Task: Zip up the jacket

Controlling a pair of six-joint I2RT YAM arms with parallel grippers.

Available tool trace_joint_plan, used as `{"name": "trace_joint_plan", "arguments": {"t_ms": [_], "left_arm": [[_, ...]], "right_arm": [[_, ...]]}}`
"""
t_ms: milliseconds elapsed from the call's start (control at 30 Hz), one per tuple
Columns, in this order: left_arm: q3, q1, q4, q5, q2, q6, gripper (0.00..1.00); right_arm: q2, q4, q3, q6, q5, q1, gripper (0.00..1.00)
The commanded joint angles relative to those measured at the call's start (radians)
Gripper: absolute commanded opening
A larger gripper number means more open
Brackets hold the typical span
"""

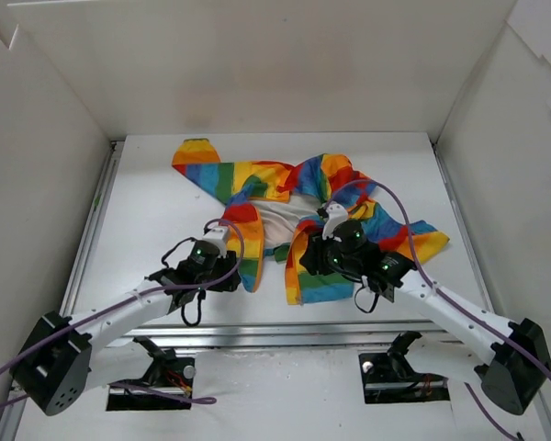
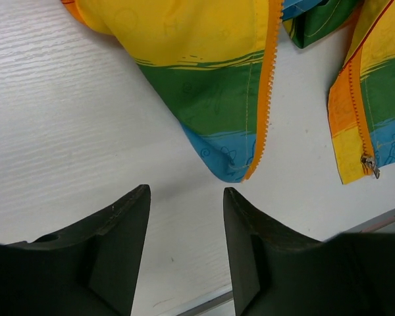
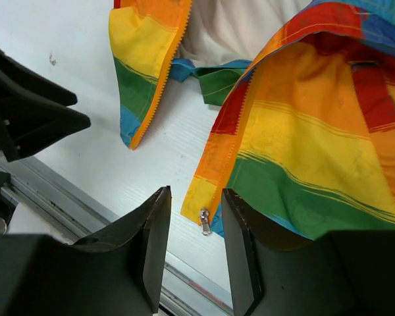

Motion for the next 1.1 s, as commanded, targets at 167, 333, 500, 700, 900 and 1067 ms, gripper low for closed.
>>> {"name": "trace_joint_plan", "arguments": {"t_ms": [167,333,500,700,900,1067], "left_arm": [[0.070,-0.007,0.229,0.076,0.200,0.002,0.45],[0.097,0.016,0.258,0.029,0.287,-0.012,0.45],[0.110,0.026,0.362,0.049,0.347,-0.028,0.40],[0.100,0.035,0.511,0.142,0.418,-0.113,0.01],[0.051,0.035,0.629,0.155,0.395,-0.209,0.00],[-0.057,0.013,0.701,0.054,0.277,-0.379,0.00]], "right_arm": [[0.089,0.138,0.004,0.045,-0.027,0.074,0.35],[0.129,0.170,0.001,0.056,-0.022,0.112,0.34],[0.153,0.222,-0.017,0.085,-0.025,0.129,0.36],[0.209,0.305,-0.059,0.184,0.016,0.140,0.52],[0.256,0.363,-0.056,0.252,0.012,0.135,0.49],[0.304,0.394,-0.056,0.292,-0.002,0.140,0.00]]}}
